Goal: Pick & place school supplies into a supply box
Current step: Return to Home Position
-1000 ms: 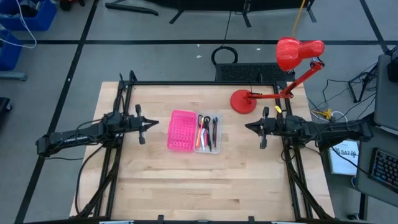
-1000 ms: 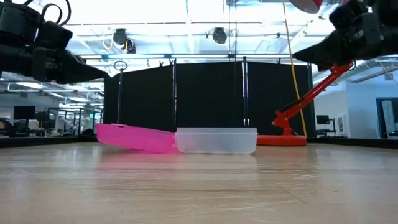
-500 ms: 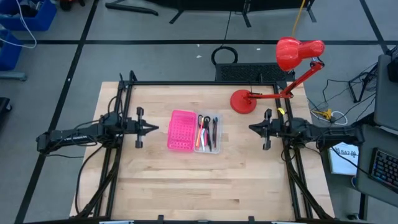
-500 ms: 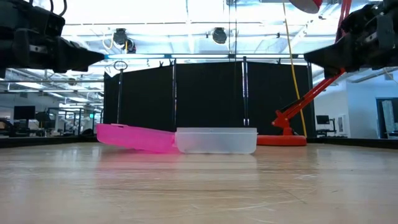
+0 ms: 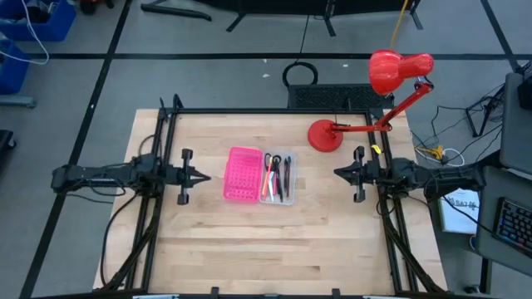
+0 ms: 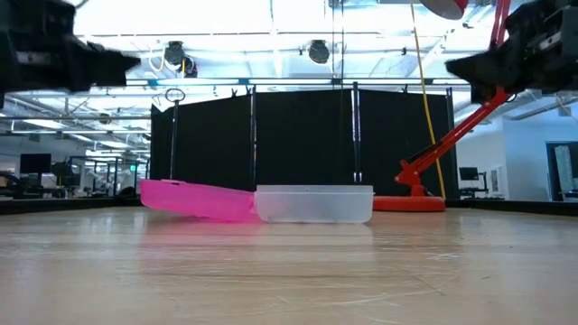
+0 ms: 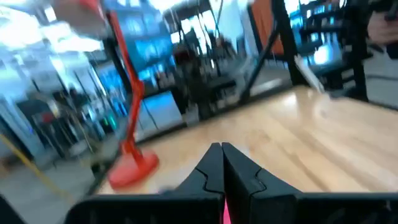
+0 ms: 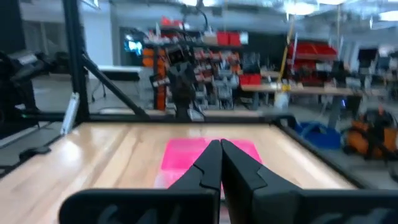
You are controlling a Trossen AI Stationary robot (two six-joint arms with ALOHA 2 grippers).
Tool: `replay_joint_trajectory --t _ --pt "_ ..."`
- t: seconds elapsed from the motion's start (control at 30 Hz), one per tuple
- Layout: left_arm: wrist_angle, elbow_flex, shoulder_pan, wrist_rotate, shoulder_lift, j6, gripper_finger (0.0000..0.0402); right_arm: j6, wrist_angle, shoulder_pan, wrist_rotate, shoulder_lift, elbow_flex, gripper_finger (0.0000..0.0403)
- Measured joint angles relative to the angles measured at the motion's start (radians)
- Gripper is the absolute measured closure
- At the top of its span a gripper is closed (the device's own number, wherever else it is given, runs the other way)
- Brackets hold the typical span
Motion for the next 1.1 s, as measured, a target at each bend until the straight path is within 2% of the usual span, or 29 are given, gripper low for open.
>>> replay_joint_trajectory --t 0.13,0.3,0.5,0.67,0.77,0.93,1.1 --pt "0.102 0.0 -0.075 -0.057 -0.007 0.063 0.0401 -0.055 0.051 0.038 0.0 -0.002 0.0 0.0403" --pt "0.029 0.0 -0.072 -0.139 -0.046 0.107 0.0401 -0.104 0.028 0.055 0.0 -0.024 0.0 0.0403" --pt "-0.009 0.0 0.03 -0.043 -0.094 0.096 0.0401 -0.104 -0.061 0.055 0.001 -0.087 -0.001 0.0403" --pt "-0.006 0.0 0.109 0.023 -0.162 0.061 0.0401 -0.08 -0.087 0.055 0.001 -0.089 0.015 0.0403" --pt "-0.06 0.0 0.14 0.049 -0.209 0.039 0.0401 -0.077 -0.104 0.055 0.001 -0.089 0.021 0.0403" --pt "-0.151 0.0 0.154 0.085 -0.211 -0.02 0.0401 -0.059 -0.105 0.055 0.0 -0.089 0.021 0.0403" --pt "-0.207 0.001 0.135 0.065 -0.202 -0.067 0.0401 -0.019 -0.093 0.055 0.003 -0.089 -0.002 0.0403"
